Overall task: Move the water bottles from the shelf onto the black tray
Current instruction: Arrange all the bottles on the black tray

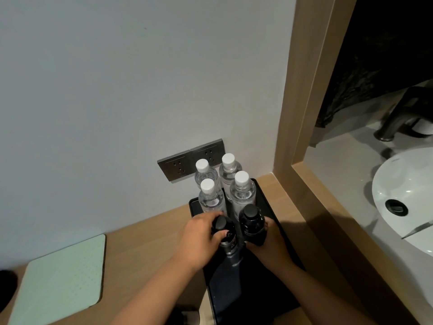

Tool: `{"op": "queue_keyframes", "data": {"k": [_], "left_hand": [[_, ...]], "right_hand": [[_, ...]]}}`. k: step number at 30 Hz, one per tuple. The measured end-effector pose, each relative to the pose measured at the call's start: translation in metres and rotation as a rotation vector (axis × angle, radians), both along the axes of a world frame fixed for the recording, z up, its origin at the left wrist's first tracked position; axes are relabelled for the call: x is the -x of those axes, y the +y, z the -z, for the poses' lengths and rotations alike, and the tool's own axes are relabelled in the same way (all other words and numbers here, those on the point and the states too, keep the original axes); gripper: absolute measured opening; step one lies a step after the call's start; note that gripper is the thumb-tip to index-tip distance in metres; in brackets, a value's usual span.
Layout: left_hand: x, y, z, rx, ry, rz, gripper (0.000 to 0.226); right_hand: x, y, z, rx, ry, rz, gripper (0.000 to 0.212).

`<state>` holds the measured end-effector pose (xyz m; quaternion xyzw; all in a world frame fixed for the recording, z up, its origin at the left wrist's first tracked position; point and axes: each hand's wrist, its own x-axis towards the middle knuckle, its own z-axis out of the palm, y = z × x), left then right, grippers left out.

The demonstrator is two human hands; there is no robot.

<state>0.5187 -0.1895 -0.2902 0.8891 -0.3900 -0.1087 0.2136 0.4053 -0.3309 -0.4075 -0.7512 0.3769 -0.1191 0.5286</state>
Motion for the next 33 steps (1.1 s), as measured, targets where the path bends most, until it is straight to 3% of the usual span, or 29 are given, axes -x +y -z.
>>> {"op": "queue_keyframes", "data": {"k": [4,7,17,25,33], "left_hand": [[0.003,0.004,-0.007,0.004,0.042,-0.006,0.047],[0.007,0.013,-0.014,0.042,0.050,-0.045,0.048],[0.028,0.099,-0.017,0.016,0.299,-0.085,0.026],[0.045,0.159,-0.016,-0.289,0.282,0.049,0.062],[0.047,0.165,-0.010,-0.240,0.183,0.078,0.035]], "right_hand": [[0.015,0.012,-0.009,-0.003,0.040,0.051,0.083],[0.031,0.026,-0.032,0.012,0.075,0.092,0.077],[0.055,0.075,-0.068,0.065,0.153,-0.125,0.063],[0.061,0.139,-0.071,0.117,0.167,-0.294,0.046],[0.069,0.179,-0.062,0.038,0.270,-0.431,0.054]]}}
